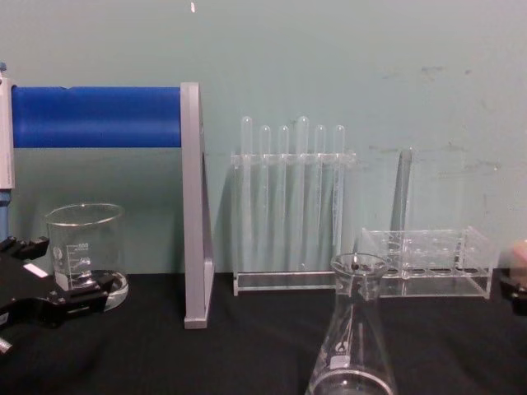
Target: Grasp the erlenmeyer flask with one hand, shake it three times, then place it back.
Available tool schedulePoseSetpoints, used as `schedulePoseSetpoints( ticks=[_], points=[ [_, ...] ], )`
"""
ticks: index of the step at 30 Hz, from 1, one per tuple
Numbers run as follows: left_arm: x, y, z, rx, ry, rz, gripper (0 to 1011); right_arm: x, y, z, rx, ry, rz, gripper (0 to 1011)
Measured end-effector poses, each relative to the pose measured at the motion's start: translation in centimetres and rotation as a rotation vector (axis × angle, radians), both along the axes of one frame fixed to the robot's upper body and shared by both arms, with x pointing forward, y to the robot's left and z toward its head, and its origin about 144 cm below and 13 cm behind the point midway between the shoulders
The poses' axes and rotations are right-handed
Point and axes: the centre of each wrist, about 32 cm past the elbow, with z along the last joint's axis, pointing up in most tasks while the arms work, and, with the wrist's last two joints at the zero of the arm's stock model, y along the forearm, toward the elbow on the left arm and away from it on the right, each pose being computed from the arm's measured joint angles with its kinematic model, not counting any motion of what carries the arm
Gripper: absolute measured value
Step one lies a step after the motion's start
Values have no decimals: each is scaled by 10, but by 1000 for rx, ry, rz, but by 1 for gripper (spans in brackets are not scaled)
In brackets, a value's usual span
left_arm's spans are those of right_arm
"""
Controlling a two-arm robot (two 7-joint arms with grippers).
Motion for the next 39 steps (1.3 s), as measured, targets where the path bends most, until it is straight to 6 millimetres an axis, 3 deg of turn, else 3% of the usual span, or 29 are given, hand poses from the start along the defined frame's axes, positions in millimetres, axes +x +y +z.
schedulePoseSetpoints(
  ticks=[12, 21, 39],
  points=[
    [0, 0, 0, 0, 0, 0, 1001, -13, -6, 14, 102, 63, 217, 1002],
    [0, 0, 0, 0, 0, 0, 1001, -19, 1, 22, 137, 90, 431, 1002],
    [0, 0, 0, 0, 0, 0, 1001, 4, 26, 12, 261, 170, 572, 1003]
  ],
)
